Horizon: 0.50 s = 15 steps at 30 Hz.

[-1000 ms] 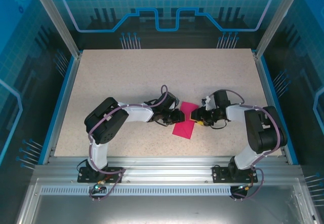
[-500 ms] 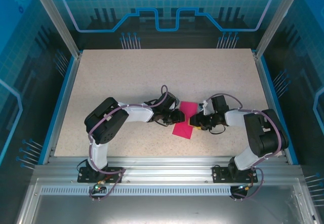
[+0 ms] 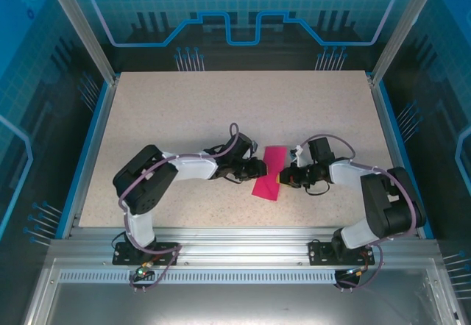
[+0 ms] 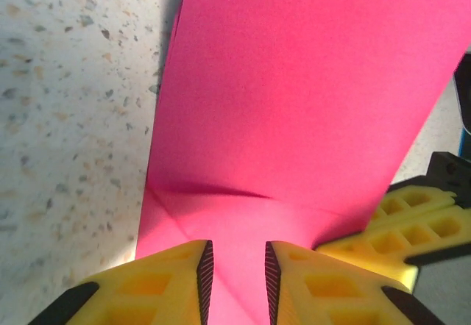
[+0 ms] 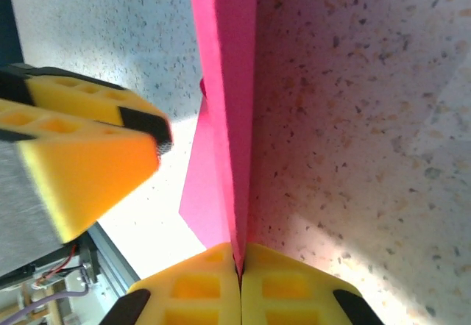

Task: Fold a paper plane with a square sheet of paper (pick it up from the middle)
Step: Turn over the triangle at the center of the table.

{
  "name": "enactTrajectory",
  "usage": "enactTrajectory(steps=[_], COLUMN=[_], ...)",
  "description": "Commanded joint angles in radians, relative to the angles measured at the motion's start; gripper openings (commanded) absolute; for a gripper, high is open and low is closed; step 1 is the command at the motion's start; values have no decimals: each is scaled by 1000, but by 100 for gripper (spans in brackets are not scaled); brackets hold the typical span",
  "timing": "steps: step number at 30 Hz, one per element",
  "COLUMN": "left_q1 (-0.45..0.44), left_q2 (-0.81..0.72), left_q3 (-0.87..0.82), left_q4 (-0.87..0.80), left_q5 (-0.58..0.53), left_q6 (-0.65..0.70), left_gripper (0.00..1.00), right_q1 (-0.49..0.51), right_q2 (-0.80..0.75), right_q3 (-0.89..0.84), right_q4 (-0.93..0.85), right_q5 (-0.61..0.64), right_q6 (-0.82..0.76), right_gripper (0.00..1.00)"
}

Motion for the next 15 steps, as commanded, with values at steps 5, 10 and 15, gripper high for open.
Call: enactTrajectory(steps=[5,10,15], left_q1=[-3,40,108], left_q2=[-271,-455,-644], left_q3=[-82,-188,-309], left_q4=[-120,-217,-278], left_q5=[-227,-371,-479], left_q6=[13,-19,-61], left_gripper=[32,34,38], right_q1=[138,363,523], right_q2=[-181,-157,89], right_q3=[271,579,818], right_q4=[-495,-915,-1243], right_q5=[439,1051,1385], right_q6=[-62,0,155], right_gripper=[4,6,6])
